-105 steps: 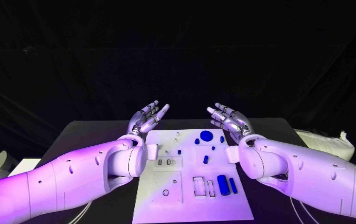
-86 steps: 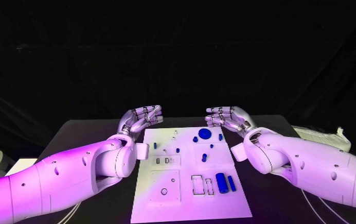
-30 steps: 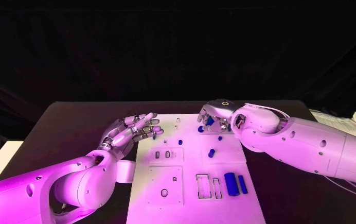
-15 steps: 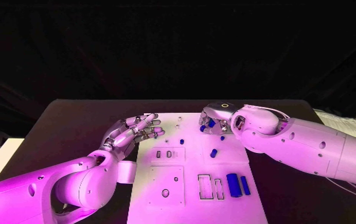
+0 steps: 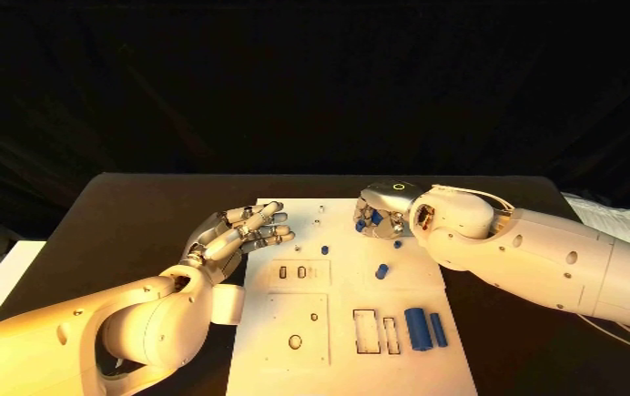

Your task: Assemble the parts on the task board

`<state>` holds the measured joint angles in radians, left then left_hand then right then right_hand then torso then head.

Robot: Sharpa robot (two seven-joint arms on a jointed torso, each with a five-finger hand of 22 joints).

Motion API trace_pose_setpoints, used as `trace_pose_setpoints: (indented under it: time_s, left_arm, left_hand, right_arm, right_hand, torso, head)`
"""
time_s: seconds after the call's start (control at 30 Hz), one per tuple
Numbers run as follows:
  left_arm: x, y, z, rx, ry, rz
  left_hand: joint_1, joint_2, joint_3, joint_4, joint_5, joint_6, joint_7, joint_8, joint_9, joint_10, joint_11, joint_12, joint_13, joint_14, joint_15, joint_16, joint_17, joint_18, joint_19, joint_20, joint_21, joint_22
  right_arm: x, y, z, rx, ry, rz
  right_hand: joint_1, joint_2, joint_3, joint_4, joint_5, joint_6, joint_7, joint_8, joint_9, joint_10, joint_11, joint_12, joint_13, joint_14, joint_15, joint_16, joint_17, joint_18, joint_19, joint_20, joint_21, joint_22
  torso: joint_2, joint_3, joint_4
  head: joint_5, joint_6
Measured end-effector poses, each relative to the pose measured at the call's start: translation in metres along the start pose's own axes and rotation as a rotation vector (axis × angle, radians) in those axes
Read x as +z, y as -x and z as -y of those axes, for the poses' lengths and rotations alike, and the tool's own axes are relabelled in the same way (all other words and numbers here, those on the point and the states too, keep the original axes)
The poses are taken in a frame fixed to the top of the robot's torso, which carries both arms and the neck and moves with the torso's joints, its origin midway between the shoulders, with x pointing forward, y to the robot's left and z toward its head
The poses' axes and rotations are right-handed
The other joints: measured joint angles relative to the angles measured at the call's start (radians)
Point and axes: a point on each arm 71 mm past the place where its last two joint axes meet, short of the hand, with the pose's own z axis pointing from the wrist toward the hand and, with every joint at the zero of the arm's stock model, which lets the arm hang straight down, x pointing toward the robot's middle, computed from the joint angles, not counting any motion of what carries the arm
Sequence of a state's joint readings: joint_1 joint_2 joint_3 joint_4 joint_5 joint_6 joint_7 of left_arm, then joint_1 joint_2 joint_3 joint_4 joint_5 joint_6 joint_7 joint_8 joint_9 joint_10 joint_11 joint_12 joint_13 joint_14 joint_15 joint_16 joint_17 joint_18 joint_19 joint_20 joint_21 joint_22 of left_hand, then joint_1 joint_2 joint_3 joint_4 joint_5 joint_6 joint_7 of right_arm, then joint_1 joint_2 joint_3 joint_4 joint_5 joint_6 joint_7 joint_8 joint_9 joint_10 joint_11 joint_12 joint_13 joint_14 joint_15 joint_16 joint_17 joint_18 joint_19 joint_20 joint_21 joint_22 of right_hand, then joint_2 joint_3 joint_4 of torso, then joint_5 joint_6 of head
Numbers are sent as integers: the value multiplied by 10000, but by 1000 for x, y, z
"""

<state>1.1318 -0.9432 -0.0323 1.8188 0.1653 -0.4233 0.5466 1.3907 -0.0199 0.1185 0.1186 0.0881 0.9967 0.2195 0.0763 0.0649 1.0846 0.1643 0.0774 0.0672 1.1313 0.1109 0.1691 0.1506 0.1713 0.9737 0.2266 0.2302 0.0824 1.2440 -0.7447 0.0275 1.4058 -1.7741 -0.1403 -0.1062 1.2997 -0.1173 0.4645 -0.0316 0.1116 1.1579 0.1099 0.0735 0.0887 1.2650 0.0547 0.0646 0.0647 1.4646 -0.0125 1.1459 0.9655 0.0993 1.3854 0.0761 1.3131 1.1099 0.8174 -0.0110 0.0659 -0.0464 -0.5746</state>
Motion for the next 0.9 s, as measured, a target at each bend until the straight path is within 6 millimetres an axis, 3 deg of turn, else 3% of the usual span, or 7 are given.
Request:
trace_pose_setpoints:
  time_s: [0.1, 0.13, 0.5, 0.9]
  left_arm:
    - [0, 0, 0, 4, 20, 10]
    - [0, 1, 0, 6, 26, 14]
    - [0, 3, 0, 29, 102, 67]
    - [-1, 5, 0, 54, 159, 144]
  left_hand:
    - [0, 0, 0, 0, 0, -24, 23, 0, 0, 0, 0, 0, 0, 0, 0, 0, 0, 0, 0, 0, 0, -7]
    - [0, 0, 0, 0, 0, -36, 35, 0, 0, 0, 0, 0, 0, 0, 0, 0, 0, 0, 0, 0, 0, -8]
    - [66, 66, 53, -110, 0, -72, 71, -39, 1, -71, 71, 0, -10, -1, 0, -36, 25, -1, 35, 35, -60, -37]
    - [105, 106, 99, -211, 0, -109, 108, -77, 1, -143, 69, 0, -9, -35, 34, -76, 49, -1, 35, 35, -76, -59]
  right_arm:
    - [0, 1, 0, -15, 11, 35]
    - [0, 1, 0, -18, 24, 58]
    - [-3, 2, -6, 47, 221, 467]
    - [-1, 14, -10, 133, 243, 1302]
  right_hand:
    - [8, 17, -22, 133, -19, 68, -38, 36, 23, 135, -45, 0, 12, 22, -23, 223, 242, -33, 134, -43, 223, 349]
    - [10, 22, -24, 181, -20, 96, -15, 42, 23, 200, -82, 0, 14, 16, -62, 321, 353, -155, 160, -36, 322, 505]
    - [-75, 230, -158, 543, -117, 221, 2, 62, 23, 685, -237, 1, 47, 19, -238, 694, 771, -154, 365, -135, 732, 1154]
    - [-73, 284, -147, 665, -194, 236, -17, 62, 22, 735, -259, 1, 56, 18, -237, 800, 864, -154, 400, -170, 774, 1245]
  torso:
    - [15, 1, 5]
    - [19, -1, 7]
    - [71, -13, 18]
    - [123, -35, 50]
  head:
    - [-13, -20]
    - [-14, -22]
    - [-58, 13]
    - [-88, 123]
